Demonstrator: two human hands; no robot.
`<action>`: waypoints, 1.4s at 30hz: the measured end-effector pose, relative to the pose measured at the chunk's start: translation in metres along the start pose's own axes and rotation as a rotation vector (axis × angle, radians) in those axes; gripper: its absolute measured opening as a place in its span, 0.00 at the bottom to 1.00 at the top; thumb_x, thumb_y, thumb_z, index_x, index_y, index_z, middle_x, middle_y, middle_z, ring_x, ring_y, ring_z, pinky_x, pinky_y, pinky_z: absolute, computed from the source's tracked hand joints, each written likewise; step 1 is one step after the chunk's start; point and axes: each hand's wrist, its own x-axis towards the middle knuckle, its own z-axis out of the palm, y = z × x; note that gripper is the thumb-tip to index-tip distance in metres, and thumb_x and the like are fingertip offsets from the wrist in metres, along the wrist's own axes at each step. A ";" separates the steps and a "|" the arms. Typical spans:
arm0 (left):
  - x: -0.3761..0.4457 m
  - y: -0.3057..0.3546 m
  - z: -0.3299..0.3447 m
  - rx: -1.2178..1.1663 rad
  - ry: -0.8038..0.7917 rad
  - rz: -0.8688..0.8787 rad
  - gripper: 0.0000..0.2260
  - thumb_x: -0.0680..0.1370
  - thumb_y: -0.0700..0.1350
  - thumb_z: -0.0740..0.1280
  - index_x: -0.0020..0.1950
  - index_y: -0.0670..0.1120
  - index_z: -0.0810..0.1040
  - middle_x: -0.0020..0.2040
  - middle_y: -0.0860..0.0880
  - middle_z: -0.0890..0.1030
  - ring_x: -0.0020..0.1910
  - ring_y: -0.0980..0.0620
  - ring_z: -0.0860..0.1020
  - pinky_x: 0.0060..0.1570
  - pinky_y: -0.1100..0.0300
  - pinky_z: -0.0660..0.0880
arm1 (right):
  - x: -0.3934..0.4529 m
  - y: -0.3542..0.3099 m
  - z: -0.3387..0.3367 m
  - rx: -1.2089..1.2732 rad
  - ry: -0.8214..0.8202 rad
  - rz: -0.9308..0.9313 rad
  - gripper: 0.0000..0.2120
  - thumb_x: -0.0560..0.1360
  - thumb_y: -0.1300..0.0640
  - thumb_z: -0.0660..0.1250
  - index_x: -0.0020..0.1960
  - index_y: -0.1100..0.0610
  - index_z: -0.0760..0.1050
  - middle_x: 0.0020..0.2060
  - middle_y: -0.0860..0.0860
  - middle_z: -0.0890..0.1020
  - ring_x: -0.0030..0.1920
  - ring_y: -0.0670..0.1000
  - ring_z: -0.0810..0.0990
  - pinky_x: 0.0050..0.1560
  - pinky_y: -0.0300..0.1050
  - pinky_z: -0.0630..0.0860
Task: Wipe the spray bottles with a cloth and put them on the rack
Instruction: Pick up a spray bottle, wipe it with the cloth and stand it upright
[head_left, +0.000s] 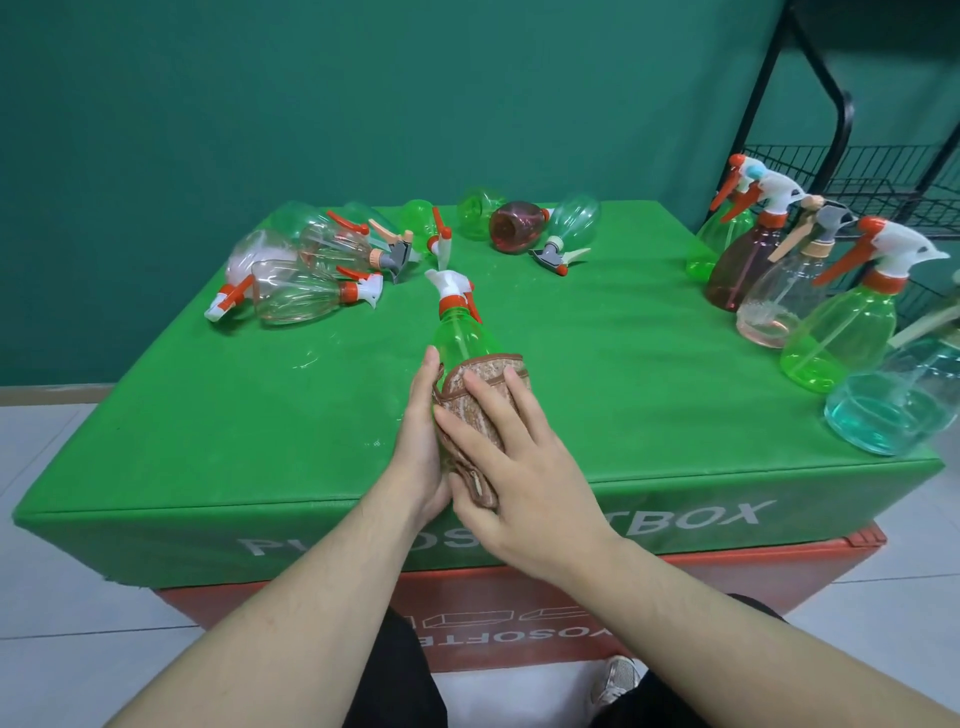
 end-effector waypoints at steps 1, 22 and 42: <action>-0.001 0.000 0.001 0.004 -0.027 -0.003 0.34 0.77 0.69 0.63 0.63 0.39 0.83 0.61 0.36 0.83 0.60 0.40 0.82 0.66 0.45 0.77 | 0.003 -0.001 -0.001 -0.013 -0.002 0.006 0.28 0.76 0.47 0.64 0.75 0.52 0.71 0.79 0.54 0.63 0.81 0.62 0.54 0.77 0.62 0.60; -0.002 -0.006 0.009 0.195 0.066 0.167 0.14 0.84 0.49 0.63 0.70 0.56 0.73 0.57 0.53 0.86 0.49 0.52 0.86 0.43 0.50 0.82 | 0.067 0.011 -0.021 0.454 0.021 0.470 0.23 0.85 0.51 0.53 0.80 0.47 0.62 0.79 0.43 0.62 0.77 0.44 0.63 0.77 0.41 0.58; -0.002 -0.004 0.008 0.148 0.137 0.182 0.30 0.73 0.59 0.71 0.72 0.49 0.72 0.63 0.43 0.83 0.62 0.42 0.82 0.66 0.40 0.75 | -0.001 0.006 -0.001 0.085 -0.016 0.098 0.27 0.83 0.50 0.53 0.81 0.53 0.61 0.82 0.52 0.56 0.82 0.56 0.49 0.78 0.61 0.57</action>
